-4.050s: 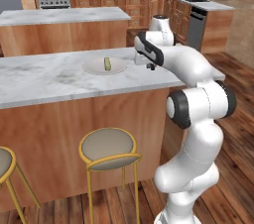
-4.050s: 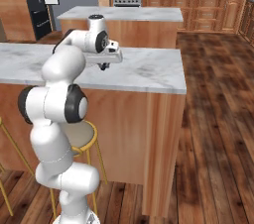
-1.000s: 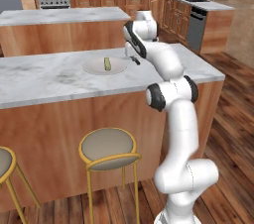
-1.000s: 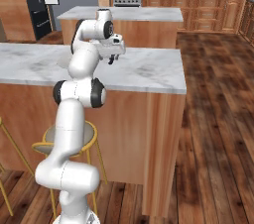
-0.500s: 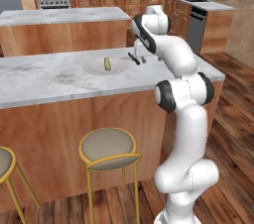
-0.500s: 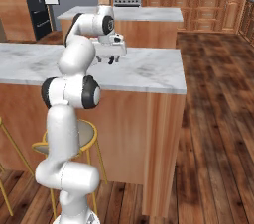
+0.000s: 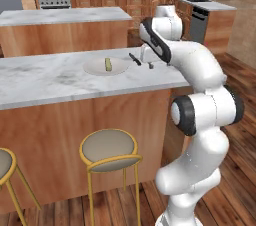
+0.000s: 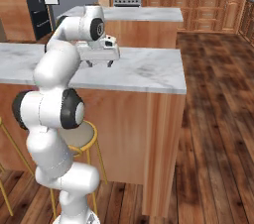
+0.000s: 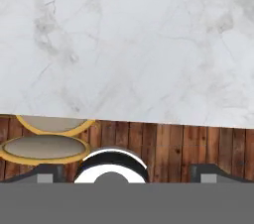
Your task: Retrieve the butter from the fridge and place it on a plate on the dining table. Then retrieve the butter knife by the fridge and place it near the plate.
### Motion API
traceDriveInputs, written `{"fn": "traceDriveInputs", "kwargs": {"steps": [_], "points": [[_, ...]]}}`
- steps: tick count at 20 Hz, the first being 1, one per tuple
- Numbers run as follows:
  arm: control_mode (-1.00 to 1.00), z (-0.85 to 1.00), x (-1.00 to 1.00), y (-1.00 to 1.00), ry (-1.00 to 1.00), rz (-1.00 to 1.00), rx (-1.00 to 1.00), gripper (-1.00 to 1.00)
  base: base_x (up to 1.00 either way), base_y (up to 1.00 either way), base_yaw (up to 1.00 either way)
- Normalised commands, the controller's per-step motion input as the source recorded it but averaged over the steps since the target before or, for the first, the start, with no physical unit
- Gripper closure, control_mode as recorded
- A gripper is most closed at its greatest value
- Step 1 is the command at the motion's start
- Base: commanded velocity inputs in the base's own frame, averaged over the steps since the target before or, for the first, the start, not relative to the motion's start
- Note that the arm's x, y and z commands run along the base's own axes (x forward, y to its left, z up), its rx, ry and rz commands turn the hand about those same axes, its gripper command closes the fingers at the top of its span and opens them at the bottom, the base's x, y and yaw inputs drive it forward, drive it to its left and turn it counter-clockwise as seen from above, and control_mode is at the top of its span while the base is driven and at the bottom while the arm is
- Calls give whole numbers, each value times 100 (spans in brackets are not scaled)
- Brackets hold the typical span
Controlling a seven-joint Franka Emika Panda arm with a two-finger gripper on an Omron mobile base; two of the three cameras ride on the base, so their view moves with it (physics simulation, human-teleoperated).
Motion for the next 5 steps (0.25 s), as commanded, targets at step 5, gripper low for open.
{"fn": "traceDriveInputs", "kwargs": {"steps": [5], "points": [[-100, 79, -71, 17, -1, -1, 0, -100, 0, 0, 0]]}}
